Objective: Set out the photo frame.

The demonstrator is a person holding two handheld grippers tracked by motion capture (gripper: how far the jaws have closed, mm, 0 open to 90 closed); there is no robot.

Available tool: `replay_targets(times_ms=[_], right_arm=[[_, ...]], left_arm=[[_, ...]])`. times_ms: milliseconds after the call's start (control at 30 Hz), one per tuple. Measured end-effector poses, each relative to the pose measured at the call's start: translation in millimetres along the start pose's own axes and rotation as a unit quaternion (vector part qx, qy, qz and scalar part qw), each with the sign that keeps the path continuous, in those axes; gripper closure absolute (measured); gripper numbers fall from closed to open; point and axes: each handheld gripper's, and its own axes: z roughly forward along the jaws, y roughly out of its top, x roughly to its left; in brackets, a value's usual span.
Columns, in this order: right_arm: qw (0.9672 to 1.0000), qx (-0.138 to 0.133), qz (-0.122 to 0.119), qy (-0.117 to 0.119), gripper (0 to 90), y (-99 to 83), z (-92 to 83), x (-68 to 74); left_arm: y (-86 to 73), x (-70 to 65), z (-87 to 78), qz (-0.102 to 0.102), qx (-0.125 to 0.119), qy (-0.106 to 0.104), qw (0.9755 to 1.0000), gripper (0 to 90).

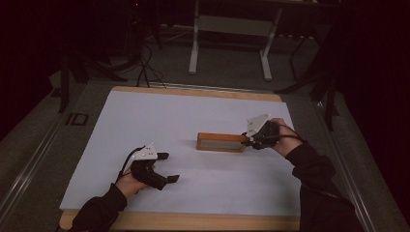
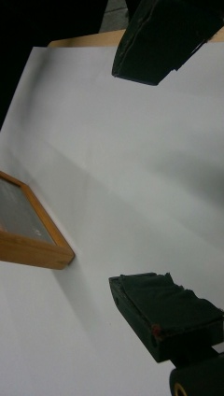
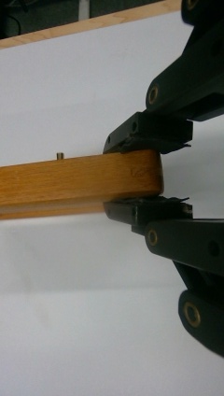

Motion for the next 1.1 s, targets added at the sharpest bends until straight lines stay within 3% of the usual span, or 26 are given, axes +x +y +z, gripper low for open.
replay_targets(times_ms=[133,400,633,1100], right_arm=[[0.9997,-0.002,0.023,0.010,67.3,-0.6,2.4,-11.6],[0.9987,-0.001,0.050,0.006,65.4,0.5,10.2,-28.6],[0.9983,-0.006,0.057,0.013,64.6,-0.6,13.4,-38.2],[0.9975,0.007,0.070,-0.006,59.5,1.3,21.9,-48.6]], left_arm=[[-1.1,0.0,0.5,-0.001,-0.006,0.000,1.0000,2.9],[-4.4,0.2,3.3,-0.002,-0.004,-0.001,1.0000,2.9],[-6.1,0.7,5.6,-0.003,-0.003,-0.006,1.0000,2.9],[-6.4,0.9,6.5,-0.004,-0.005,-0.012,0.9999,2.9]])
